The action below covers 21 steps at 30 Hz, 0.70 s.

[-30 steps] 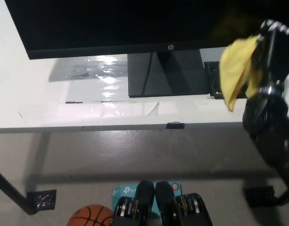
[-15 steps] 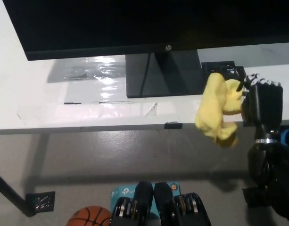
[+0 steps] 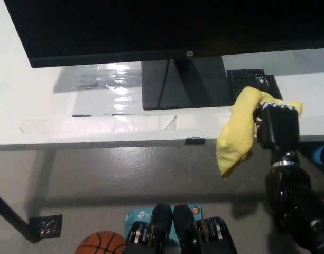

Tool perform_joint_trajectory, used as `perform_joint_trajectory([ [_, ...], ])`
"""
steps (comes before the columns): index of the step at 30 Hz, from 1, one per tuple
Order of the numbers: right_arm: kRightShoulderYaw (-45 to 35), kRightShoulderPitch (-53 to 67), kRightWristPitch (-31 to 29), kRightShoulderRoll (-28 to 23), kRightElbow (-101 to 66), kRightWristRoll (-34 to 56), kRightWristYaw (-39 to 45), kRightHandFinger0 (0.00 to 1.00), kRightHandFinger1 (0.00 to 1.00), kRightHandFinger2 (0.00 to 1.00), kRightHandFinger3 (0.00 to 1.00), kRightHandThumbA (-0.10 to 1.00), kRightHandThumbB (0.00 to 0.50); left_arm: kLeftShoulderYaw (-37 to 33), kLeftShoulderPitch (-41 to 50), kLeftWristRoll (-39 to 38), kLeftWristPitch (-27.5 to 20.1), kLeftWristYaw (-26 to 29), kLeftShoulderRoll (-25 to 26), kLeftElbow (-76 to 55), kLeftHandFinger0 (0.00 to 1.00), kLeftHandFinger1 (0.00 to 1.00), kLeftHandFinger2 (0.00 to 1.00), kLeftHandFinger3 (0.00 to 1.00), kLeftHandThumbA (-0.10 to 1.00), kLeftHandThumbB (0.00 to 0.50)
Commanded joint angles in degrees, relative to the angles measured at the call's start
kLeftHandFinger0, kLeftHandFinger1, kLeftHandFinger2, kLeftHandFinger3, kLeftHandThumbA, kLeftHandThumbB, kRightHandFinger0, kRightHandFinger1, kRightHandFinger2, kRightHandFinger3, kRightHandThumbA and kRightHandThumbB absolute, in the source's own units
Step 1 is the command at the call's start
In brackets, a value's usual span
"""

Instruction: The robot uses its right hand to pick up the cloth kept in the middle of the desk and use it to wipe the monitor in the middle of the desk by swiping its screen twice

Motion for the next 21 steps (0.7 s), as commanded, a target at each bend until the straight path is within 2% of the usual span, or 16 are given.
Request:
perform_joint_trajectory([
  [1, 1.6, -2.6, 12.6, 0.1, -5.0, -1.0, 19.6, 0.51, 0.84, 1.00, 1.00, 0.27, 0.072, 1.0, 1.5, -0.3, 0.3, -0.2, 1.6, -1.9, 0.77, 0.75, 0.86, 1.00, 0.10, 0.115],
  [2, 1.6, -2.6, 13.0, 0.0, -5.4, -1.1, 20.2, 0.57, 0.86, 1.00, 1.00, 0.29, 0.073, 0.9, 1.6, -0.2, 0.2, -0.1, 1.4, -1.8, 0.77, 0.75, 0.86, 1.00, 0.10, 0.116],
  [3, 1.5, -2.3, 13.5, -0.3, -6.8, -0.9, 20.9, 0.82, 1.00, 1.00, 1.00, 0.26, 0.100, 0.8, 1.3, -0.4, -0.4, -0.2, 1.3, -0.6, 0.77, 0.75, 0.85, 1.00, 0.10, 0.117],
  [6, 0.5, -1.6, 13.3, -0.9, -9.1, -0.1, 21.1, 0.95, 1.00, 1.00, 1.00, 0.18, 0.144, 0.7, 1.2, -0.1, -0.3, 0.0, 1.3, -0.5, 0.77, 0.74, 0.84, 1.00, 0.09, 0.115],
  [10, 0.9, -0.9, 15.1, -2.7, -13.9, -0.9, 24.9, 0.95, 1.00, 1.00, 1.00, 0.23, 0.154, 0.9, 1.4, -0.3, -0.7, 0.1, 1.2, -0.3, 0.77, 0.74, 0.84, 1.00, 0.10, 0.125],
  [14, 0.5, 1.3, 17.4, -6.1, -24.0, -2.3, 30.1, 1.00, 1.00, 1.00, 1.00, 0.33, 0.179, 1.0, 1.3, -0.3, -0.6, 0.1, 1.3, -0.8, 0.77, 0.75, 0.85, 1.00, 0.11, 0.122],
  [16, -0.1, 2.1, 17.5, -6.9, -27.2, -2.7, 31.7, 1.00, 1.00, 1.00, 1.00, 0.33, 0.178, 1.0, 1.2, -0.3, -1.0, 0.1, 1.3, -0.2, 0.77, 0.75, 0.86, 1.00, 0.11, 0.121],
  [17, 0.0, 2.9, 17.0, -8.3, -29.9, -2.2, 31.4, 0.92, 1.00, 1.00, 1.00, 0.30, 0.185, 0.9, 1.1, -0.3, -0.7, 0.1, 1.3, -0.2, 0.77, 0.75, 0.86, 1.00, 0.10, 0.116],
  [18, -0.2, 3.7, 17.4, -9.2, -32.6, -2.8, 32.3, 0.87, 1.00, 1.00, 1.00, 0.31, 0.182, 1.0, 1.0, -0.4, -0.7, 0.1, 1.2, -0.1, 0.77, 0.75, 0.85, 1.00, 0.10, 0.121],
  [19, -1.1, 5.1, 17.5, -10.5, -37.0, -3.7, 34.3, 0.85, 1.00, 1.00, 1.00, 0.35, 0.150, 1.0, 1.0, -0.3, -0.1, 0.2, 1.2, -0.4, 0.77, 0.75, 0.86, 1.00, 0.09, 0.119],
  [21, -1.9, 7.4, 17.5, -13.0, -43.7, -5.7, 36.9, 0.80, 1.00, 1.00, 1.00, 0.35, 0.145, 1.1, 1.1, -0.2, -0.2, 0.3, 1.2, -0.7, 0.76, 0.74, 0.85, 1.00, 0.09, 0.122],
])
